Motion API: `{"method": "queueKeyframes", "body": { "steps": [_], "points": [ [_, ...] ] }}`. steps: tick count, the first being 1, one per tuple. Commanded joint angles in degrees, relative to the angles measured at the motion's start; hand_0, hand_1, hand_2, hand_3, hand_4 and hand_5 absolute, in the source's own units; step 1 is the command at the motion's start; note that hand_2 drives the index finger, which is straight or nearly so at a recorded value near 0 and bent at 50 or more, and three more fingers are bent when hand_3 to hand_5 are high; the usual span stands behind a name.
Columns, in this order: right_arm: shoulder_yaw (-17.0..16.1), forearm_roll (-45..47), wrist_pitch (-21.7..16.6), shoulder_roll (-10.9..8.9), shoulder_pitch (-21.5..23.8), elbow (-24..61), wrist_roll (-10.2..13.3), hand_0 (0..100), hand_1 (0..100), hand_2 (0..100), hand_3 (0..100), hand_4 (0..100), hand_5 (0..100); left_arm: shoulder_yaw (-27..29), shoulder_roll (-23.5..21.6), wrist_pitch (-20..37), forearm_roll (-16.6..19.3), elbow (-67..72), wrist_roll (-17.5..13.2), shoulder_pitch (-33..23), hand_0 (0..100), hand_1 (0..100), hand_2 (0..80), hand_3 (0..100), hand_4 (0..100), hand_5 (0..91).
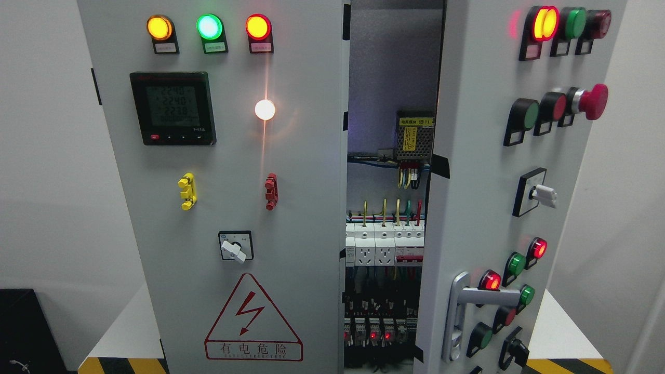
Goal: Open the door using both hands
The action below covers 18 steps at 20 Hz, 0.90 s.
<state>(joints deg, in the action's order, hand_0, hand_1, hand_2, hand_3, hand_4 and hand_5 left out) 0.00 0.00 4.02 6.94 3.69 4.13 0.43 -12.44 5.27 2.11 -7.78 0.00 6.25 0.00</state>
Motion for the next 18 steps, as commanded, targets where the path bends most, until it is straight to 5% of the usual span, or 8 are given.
{"method": "queueKeyframes", "body": {
  "steps": [1, 11, 18],
  "points": [
    [1.3, -1.1, 0.0, 0.0, 0.0, 0.0, 0.0, 0, 0, 0, 0, 0, 0, 0.2, 0.2, 0.2, 0.0, -1.1, 0.0, -1.1, 0, 0, 0.0, 0, 0, 0.0],
    [1.3, -1.1, 0.0, 0.0, 0.0, 0.0, 0.0, 0, 0, 0, 0, 0, 0, -0.1, -0.3, 0.3, 0.0, -3.0, 0.0, -1.8, 0, 0, 0.0, 0, 0, 0.0],
    [1.3, -1.0, 0.0, 0.0, 0.0, 0.0, 0.0, 0, 0, 0, 0, 0, 0, -0.2, -4.6, 0.1, -0.2, -29.4, 0.0, -12.4, 0, 0, 0.0, 0, 0, 0.0]
  ]
}}
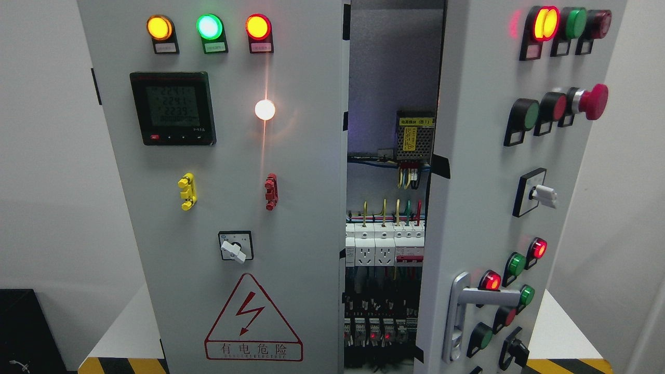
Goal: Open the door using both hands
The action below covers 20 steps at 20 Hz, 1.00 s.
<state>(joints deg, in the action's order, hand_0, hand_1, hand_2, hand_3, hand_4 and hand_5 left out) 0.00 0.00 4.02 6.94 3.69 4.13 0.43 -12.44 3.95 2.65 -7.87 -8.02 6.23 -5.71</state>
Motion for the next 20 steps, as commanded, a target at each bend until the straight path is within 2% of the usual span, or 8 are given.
{"method": "queueKeyframes", "body": {
  "steps": [1, 6, 12, 16, 20],
  "points": [
    [1.3, -1.1, 0.0, 0.0, 0.0, 0.0, 0.0, 0, 0, 0, 0, 0, 0, -0.3, -3.6, -0.5, -0.1, -25.3, 0.0, -8.0, 0, 0, 0.0, 0, 0, 0.0],
    [1.3, -1.1, 0.0, 0.0, 0.0, 0.0, 0.0, 0, 0, 0, 0, 0, 0, -3.5, -6.8, -0.7, 0.0, -41.3, 0.0, -11.9, 0, 0, 0.0, 0, 0, 0.0],
    [1.3, -1.1, 0.0, 0.0, 0.0, 0.0, 0.0, 0, 0, 0, 0, 0, 0, -6.1, -13.6, -1.1, -0.3, -57.0, 0.0, -12.2, 0, 0, 0.0, 0, 0, 0.0],
    [1.3, -1.1, 0.0, 0.0, 0.0, 0.0, 0.0, 0, 0, 0, 0, 0, 0, -12.4, -21.6, -1.2, -0.7, -73.8, 0.0, -14.3, 0, 0, 0.0, 0, 0, 0.0],
    [1.3, -1.0, 0.0, 0.0, 0.0, 0.0, 0.0, 0, 0, 0, 0, 0, 0, -13.8, -29.1, -2.6, -4.5, -89.6, 0.0, -15.4, 0, 0, 0.0, 0, 0, 0.0]
  ]
}}
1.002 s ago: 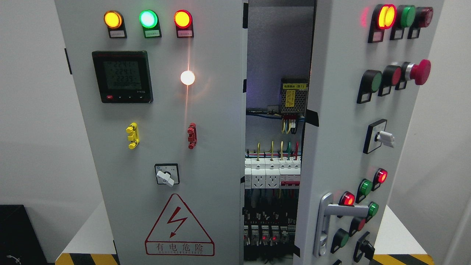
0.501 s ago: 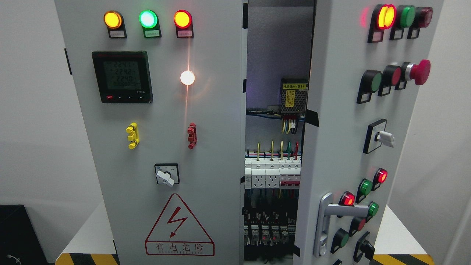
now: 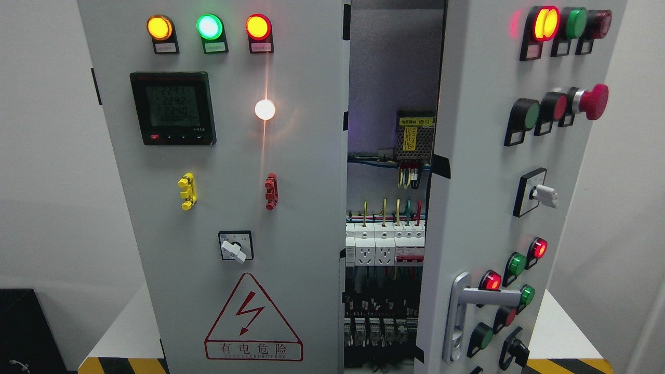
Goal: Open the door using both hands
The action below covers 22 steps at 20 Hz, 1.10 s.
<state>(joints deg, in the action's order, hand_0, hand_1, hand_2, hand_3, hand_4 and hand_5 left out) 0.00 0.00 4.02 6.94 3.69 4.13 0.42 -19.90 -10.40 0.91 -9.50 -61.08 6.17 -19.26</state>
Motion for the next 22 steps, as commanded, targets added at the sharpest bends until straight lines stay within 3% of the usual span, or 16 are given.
{"method": "queueKeyframes", "body": {
  "steps": [1, 7, 10, 18, 22],
  "points": [
    [1.3, -1.0, 0.0, 0.0, 0.0, 0.0, 0.0, 0, 0, 0, 0, 0, 0, -6.3, -16.4, -1.2, -4.0, -39.7, 0.1, -1.8, 0, 0, 0.0, 0, 0, 0.0],
    [1.3, -1.0, 0.0, 0.0, 0.0, 0.0, 0.0, 0, 0, 0, 0, 0, 0, -6.4, -22.5, -1.1, -9.7, -50.3, 0.1, 2.1, 0, 0, 0.0, 0, 0, 0.0],
    [1.3, -1.1, 0.0, 0.0, 0.0, 0.0, 0.0, 0, 0, 0, 0, 0, 0, -6.7, -26.6, -1.1, -14.5, -54.3, 0.1, 6.2, 0, 0, 0.0, 0, 0, 0.0],
    [1.3, -1.0, 0.0, 0.0, 0.0, 0.0, 0.0, 0, 0, 0, 0, 0, 0, -14.5, -32.3, -1.1, -27.2, -56.8, 0.1, 24.8, 0, 0, 0.0, 0, 0, 0.0],
    [1.3, -1.1, 0.0, 0.0, 0.0, 0.0, 0.0, 0, 0, 0, 0, 0, 0, -17.7, -34.5, -1.1, -31.9, -57.8, 0.1, 29.9, 0, 0, 0.0, 0, 0, 0.0]
  ]
}}
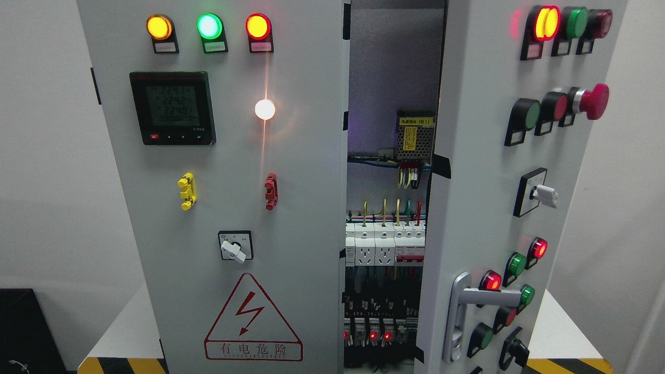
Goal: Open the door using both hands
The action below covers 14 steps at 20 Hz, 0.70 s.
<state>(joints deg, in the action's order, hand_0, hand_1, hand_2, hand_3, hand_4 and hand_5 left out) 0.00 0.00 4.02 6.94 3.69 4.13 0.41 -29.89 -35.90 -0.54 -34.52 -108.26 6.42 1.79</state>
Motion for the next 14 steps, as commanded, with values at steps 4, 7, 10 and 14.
{"method": "queueKeyframes", "body": {
  "steps": [4, 7, 10, 14],
  "points": [
    [1.3, -1.0, 0.0, 0.0, 0.0, 0.0, 0.0, 0, 0, 0, 0, 0, 0, -8.2, -10.7, 0.4, -11.2, -11.6, -0.2, 12.7, 0, 0, 0.0, 0, 0, 0.0],
    [1.3, -1.1, 0.0, 0.0, 0.0, 0.0, 0.0, 0, 0, 0, 0, 0, 0, -8.3, -11.6, 0.4, -13.5, -12.3, -0.3, 16.0, 0, 0, 0.0, 0, 0, 0.0],
    [1.3, -1.0, 0.0, 0.0, 0.0, 0.0, 0.0, 0, 0, 0, 0, 0, 0, -8.7, -12.6, 0.4, -16.4, -12.3, -0.3, 20.3, 0, 0, 0.0, 0, 0, 0.0],
    [1.3, -1.1, 0.0, 0.0, 0.0, 0.0, 0.0, 0, 0, 0, 0, 0, 0, -9.4, -12.5, 0.2, -20.8, -12.4, -0.3, 28.2, 0, 0, 0.0, 0, 0, 0.0]
  ]
}}
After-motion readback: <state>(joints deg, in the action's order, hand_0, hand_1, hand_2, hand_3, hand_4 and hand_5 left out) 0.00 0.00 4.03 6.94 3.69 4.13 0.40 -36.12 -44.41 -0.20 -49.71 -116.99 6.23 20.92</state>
